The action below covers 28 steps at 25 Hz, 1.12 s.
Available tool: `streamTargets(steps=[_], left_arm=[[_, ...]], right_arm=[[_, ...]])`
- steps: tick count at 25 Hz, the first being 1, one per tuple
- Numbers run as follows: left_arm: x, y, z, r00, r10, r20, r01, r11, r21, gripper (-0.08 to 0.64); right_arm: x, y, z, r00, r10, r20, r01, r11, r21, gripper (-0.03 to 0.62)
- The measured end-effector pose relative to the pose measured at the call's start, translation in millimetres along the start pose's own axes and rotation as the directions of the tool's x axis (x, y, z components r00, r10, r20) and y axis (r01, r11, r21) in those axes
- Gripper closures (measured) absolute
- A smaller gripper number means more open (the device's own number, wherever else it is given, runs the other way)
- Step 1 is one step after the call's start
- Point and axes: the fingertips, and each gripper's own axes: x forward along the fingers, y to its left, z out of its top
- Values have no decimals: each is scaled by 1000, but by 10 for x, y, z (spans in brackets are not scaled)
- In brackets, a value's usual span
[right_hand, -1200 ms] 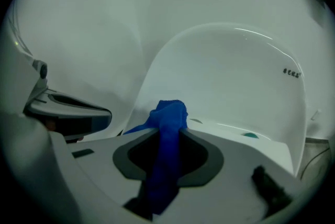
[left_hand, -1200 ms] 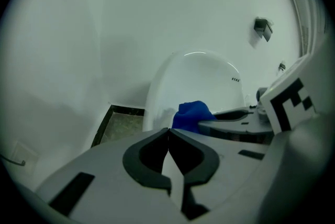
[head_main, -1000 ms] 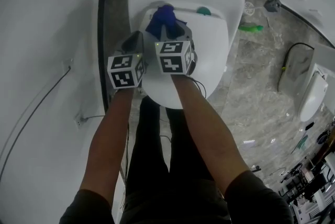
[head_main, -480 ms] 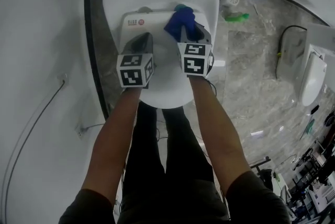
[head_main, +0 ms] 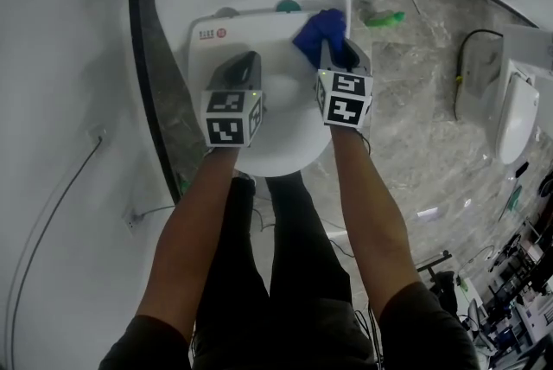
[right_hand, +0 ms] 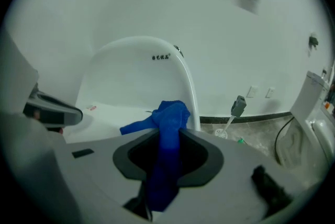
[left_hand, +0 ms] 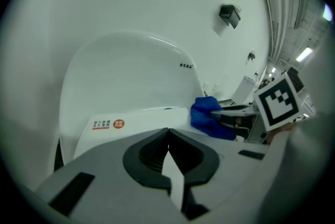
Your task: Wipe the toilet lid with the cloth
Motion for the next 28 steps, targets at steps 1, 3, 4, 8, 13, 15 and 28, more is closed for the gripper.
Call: streamTargets(steps=[1,3,4,8,13,15,28], left_arm=[[-40,62,-10,1000,4,5,-4,1000,-6,549],[-157,198,-15,1000,7,24,-7,1000,-27,548],[-233,270,-22,999,10,35,-8,999,-35,549],[-589,663,-162,997,56,56,-53,997,-57,548],[-993,1225,-505,992,115,47,-107,984,-144,549],[-1112,1400,-648,991,128,40,-120,978,-172,548],[-1278,1544,-1176,996,80,-26,-84,977,-196,549]], right_arm=[[-48,98,59,1000,14,26,-15,1000,10,497],[-144,381,169,997,50,63,-51,999,3,497],[-193,559,213,995,72,72,-72,997,-4,497],[-352,1429,301,980,177,89,-172,983,-59,497],[-376,2383,114,955,296,28,-291,950,-114,497],[-344,2634,2,945,327,-8,-325,939,-113,497],[-300,2716,-399,974,223,-51,-228,962,-152,497]])
